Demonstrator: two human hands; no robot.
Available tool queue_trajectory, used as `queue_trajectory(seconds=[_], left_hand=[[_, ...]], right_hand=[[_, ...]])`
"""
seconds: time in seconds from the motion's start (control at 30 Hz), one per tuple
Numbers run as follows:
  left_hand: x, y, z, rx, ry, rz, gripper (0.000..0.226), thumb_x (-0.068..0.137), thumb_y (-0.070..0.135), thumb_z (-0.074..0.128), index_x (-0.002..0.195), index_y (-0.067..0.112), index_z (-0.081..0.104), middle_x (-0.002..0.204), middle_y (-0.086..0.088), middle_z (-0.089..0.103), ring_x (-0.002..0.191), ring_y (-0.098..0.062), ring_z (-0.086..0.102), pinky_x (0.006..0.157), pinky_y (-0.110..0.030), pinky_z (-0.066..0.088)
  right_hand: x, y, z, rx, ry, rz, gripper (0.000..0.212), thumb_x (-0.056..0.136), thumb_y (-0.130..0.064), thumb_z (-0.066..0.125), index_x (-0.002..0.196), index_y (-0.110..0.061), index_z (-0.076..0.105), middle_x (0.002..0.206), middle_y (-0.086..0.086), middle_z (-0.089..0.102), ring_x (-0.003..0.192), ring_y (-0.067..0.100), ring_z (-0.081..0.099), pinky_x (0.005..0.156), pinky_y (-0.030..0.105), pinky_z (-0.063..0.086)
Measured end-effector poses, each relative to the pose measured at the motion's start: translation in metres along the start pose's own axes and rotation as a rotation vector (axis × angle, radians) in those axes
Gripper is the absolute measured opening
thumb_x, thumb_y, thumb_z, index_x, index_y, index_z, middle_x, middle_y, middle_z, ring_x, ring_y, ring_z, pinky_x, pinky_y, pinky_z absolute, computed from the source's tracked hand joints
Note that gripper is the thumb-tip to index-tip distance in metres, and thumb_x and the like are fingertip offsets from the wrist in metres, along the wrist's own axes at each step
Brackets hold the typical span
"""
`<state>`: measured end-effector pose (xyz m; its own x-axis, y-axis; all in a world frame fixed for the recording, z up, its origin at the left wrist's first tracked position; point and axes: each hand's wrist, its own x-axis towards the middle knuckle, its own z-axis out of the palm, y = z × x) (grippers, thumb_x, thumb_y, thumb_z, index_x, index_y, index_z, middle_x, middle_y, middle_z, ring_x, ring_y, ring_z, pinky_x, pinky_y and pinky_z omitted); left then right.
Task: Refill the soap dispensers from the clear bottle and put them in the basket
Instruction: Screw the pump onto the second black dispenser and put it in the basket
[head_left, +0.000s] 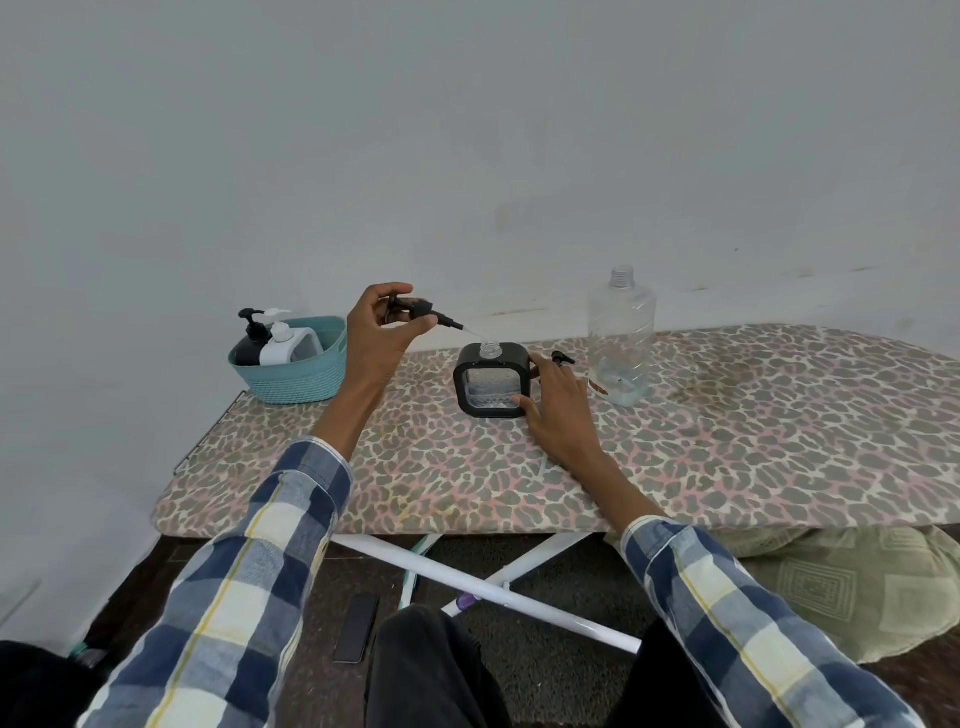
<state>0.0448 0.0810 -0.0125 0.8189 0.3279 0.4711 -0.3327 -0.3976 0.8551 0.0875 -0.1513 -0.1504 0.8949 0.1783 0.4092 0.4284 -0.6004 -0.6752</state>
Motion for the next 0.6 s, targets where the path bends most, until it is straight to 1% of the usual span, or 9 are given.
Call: queue_trajectory(seconds=[0.07, 0.13, 0.17, 0.27, 0.33, 0.4, 0.5, 0.6], left_hand=[[0.002, 0.002, 0.001, 0.017, 0.008, 0.039, 0.051, 0.083, 0.003, 0.09, 0.128, 0.008, 0.066, 0.105, 0.0, 0.081, 0.098, -0.008, 0.075, 0.087, -0.018, 0.056], [0.004, 0.002, 0.003, 0.052, -0.001, 0.065, 0.051, 0.082, 0.006, 0.09, 0.127, 0.012, 0.067, 0.105, 0.002, 0.082, 0.102, -0.014, 0.074, 0.088, -0.021, 0.057], [0.005, 0.002, 0.005, 0.076, -0.014, 0.076, 0.051, 0.083, 0.008, 0.09, 0.127, 0.015, 0.067, 0.105, 0.003, 0.081, 0.103, -0.014, 0.074, 0.087, -0.022, 0.058], [0.005, 0.004, 0.011, 0.154, -0.065, 0.109, 0.051, 0.085, 0.011, 0.089, 0.13, 0.02, 0.068, 0.106, 0.008, 0.08, 0.101, -0.006, 0.071, 0.084, -0.022, 0.057], [0.003, 0.006, 0.016, 0.193, -0.105, 0.138, 0.052, 0.086, 0.011, 0.088, 0.132, 0.024, 0.068, 0.106, 0.012, 0.079, 0.102, -0.005, 0.069, 0.084, -0.022, 0.054], [0.003, 0.007, 0.022, 0.224, -0.155, 0.159, 0.055, 0.087, 0.012, 0.086, 0.136, 0.029, 0.067, 0.109, 0.013, 0.077, 0.106, -0.006, 0.068, 0.086, -0.026, 0.053], [0.003, 0.006, 0.034, 0.281, -0.247, 0.179, 0.063, 0.088, 0.013, 0.086, 0.143, 0.034, 0.064, 0.115, 0.012, 0.076, 0.111, -0.007, 0.067, 0.089, -0.029, 0.051], [0.001, 0.005, 0.046, 0.312, -0.319, 0.204, 0.068, 0.087, 0.007, 0.082, 0.145, 0.036, 0.063, 0.113, 0.01, 0.075, 0.109, -0.005, 0.068, 0.09, -0.032, 0.051]], right_hand=[[-0.001, -0.001, -0.001, -0.002, 0.004, -0.003, 0.057, 0.1, -0.026, 0.073, 0.15, -0.016, 0.047, 0.144, 0.004, 0.06, 0.138, 0.029, 0.05, 0.115, 0.051, 0.035], [-0.001, -0.002, -0.001, -0.008, -0.001, 0.001, 0.057, 0.1, -0.025, 0.073, 0.151, -0.017, 0.047, 0.145, 0.004, 0.06, 0.138, 0.029, 0.05, 0.117, 0.051, 0.034], [-0.001, -0.002, -0.001, -0.01, -0.003, 0.004, 0.058, 0.1, -0.025, 0.072, 0.151, -0.017, 0.046, 0.146, 0.004, 0.059, 0.139, 0.029, 0.049, 0.117, 0.051, 0.033], [-0.001, -0.001, 0.0, -0.015, -0.007, 0.01, 0.058, 0.1, -0.025, 0.072, 0.152, -0.018, 0.045, 0.146, 0.003, 0.059, 0.141, 0.029, 0.048, 0.119, 0.053, 0.032], [-0.001, 0.0, 0.0, -0.012, -0.003, 0.004, 0.058, 0.1, -0.026, 0.072, 0.151, -0.018, 0.046, 0.146, 0.003, 0.059, 0.141, 0.029, 0.049, 0.118, 0.053, 0.033], [-0.001, -0.001, 0.0, -0.011, 0.001, 0.001, 0.057, 0.1, -0.026, 0.072, 0.151, -0.019, 0.046, 0.145, 0.002, 0.06, 0.14, 0.029, 0.05, 0.117, 0.051, 0.032], [-0.001, -0.001, -0.001, -0.016, 0.0, 0.002, 0.058, 0.101, -0.026, 0.072, 0.152, -0.018, 0.045, 0.146, 0.003, 0.06, 0.14, 0.029, 0.05, 0.118, 0.051, 0.032], [-0.001, -0.002, -0.001, -0.013, -0.002, 0.003, 0.059, 0.101, -0.027, 0.072, 0.152, -0.018, 0.045, 0.147, 0.003, 0.059, 0.14, 0.028, 0.051, 0.118, 0.051, 0.032]])
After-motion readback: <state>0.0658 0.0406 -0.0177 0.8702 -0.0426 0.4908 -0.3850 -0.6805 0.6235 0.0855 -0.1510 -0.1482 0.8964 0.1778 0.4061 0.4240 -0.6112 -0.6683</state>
